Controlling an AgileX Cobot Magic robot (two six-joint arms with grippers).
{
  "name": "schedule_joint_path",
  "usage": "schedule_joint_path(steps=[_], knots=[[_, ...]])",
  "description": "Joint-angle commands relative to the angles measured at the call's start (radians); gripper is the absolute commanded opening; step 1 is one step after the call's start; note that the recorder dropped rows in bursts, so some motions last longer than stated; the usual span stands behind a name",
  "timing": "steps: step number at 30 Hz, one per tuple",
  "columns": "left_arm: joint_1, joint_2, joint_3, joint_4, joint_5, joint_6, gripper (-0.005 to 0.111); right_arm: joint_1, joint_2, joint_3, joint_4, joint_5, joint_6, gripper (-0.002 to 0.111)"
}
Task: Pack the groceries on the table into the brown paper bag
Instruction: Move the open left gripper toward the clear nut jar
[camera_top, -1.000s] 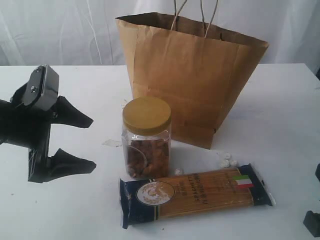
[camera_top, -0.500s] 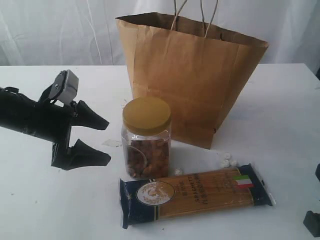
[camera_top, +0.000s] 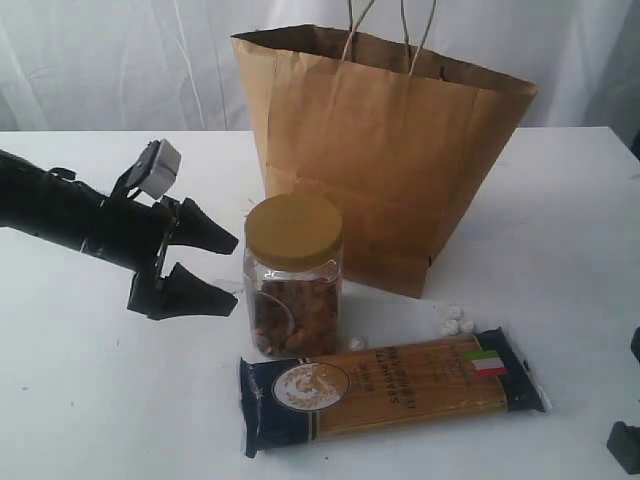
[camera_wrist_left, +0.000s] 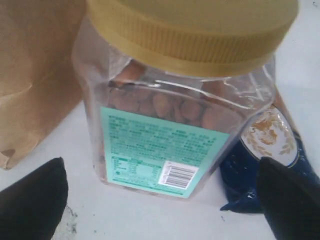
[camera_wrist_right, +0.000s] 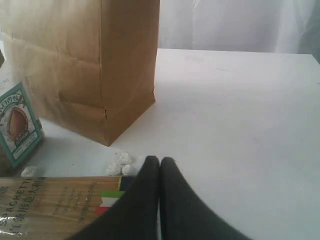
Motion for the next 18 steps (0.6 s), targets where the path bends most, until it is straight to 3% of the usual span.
schedule_joint_path(steps=[1,11,18], knots=[[-0.004,0.05,-0.065,0.016,0.073,0.16,0.105,-0.001,-0.007,0.002,-0.002,0.002,0.004,0.0],[-0.004,0.177,-0.19,0.051,0.251,0.16,0.105,-0.001,-0.007,0.002,-0.002,0.002,0.004,0.0],[-0.004,0.196,-0.219,-0.033,0.301,0.16,0.105,-0.001,-0.007,0.002,-0.002,0.002,0.004,0.0]])
